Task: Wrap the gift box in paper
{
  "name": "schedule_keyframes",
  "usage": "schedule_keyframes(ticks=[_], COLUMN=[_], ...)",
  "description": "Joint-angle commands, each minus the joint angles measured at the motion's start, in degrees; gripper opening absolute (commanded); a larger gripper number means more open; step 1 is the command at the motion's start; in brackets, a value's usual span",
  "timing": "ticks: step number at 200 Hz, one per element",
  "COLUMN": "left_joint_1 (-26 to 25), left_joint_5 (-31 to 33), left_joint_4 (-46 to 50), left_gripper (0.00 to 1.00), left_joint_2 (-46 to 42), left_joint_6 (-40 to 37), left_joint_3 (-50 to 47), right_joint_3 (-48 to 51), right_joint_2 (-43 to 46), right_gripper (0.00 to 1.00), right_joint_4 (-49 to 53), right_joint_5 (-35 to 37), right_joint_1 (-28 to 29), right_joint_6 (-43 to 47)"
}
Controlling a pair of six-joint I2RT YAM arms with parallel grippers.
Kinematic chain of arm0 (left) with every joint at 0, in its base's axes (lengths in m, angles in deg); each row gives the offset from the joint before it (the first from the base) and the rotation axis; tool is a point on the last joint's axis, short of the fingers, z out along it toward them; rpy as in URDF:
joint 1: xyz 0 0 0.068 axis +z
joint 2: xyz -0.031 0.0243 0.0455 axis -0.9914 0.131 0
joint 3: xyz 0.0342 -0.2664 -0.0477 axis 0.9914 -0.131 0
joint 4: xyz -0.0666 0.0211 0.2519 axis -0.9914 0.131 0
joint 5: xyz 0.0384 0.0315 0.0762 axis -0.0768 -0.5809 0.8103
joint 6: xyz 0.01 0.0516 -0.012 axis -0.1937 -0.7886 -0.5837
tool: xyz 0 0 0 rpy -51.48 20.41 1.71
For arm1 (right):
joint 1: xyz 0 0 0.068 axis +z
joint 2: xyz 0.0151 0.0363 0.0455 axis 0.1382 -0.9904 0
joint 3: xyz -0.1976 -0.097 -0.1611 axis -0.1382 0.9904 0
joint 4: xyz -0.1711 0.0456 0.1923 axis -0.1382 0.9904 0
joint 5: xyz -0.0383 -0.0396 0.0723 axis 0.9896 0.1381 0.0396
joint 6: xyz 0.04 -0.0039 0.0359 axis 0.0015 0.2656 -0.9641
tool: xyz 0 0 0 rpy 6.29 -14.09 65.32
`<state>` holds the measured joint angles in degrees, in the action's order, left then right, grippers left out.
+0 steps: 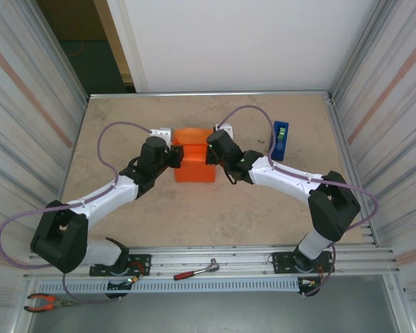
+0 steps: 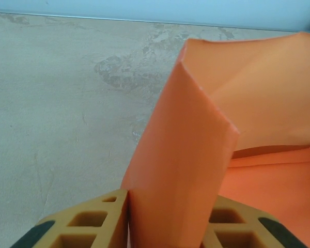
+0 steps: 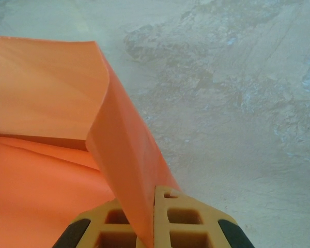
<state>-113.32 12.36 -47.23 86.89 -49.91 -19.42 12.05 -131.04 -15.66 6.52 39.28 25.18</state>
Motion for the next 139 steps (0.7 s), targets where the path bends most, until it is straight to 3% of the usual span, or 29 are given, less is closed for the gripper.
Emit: schedule_keyframes(ticks=[1, 21, 38, 59, 75, 96, 139], left_joint_1=[-3.51, -3.69, -3.26, 0.32, 3.46, 5.08, 3.69], left_joint_5=[-5.45, -5.40, -4.03, -5.84, -8.76, -11.14, -13.36], left_joint_4=[-1.04, -1.17, 0.74, 1.46, 1.65, 1.59, -1.17], left_gripper=[0.31, 0.35, 0.49, 0.64, 0.69, 0.73, 0.74], left_joint_2=[-1.43, -0.73, -1.73, -5.60, -8.90, -10.75, -7.83], left_joint_6=[0.67, 0.86, -0.43, 0.57, 1.88, 2.32, 2.86], left_joint_3=[2.11, 2.14, 2.74, 1.66, 0.60, -0.06, -0.32], right_joint_3=[-0.94, 0.74, 2.44, 3.64, 3.87, 3.79, 3.23], right_joint_2=[1.92, 1.86, 1.50, 1.17, 1.19, 1.24, 0.67], right_gripper=[0.00, 0.00, 0.00, 0.00, 0.00, 0.00, 0.00], right_joint_4=[0.88, 0.56, -0.23, -0.67, -0.32, -0.11, -0.19], right_joint_5=[-3.02, -2.20, -2.07, -2.16, -1.98, -1.55, -2.11], right_joint_1=[0.90, 0.83, 0.52, 0.51, 0.50, 0.51, 0.27], right_joint_6=[1.65, 1.44, 0.32, -0.29, -0.52, -0.43, -0.12])
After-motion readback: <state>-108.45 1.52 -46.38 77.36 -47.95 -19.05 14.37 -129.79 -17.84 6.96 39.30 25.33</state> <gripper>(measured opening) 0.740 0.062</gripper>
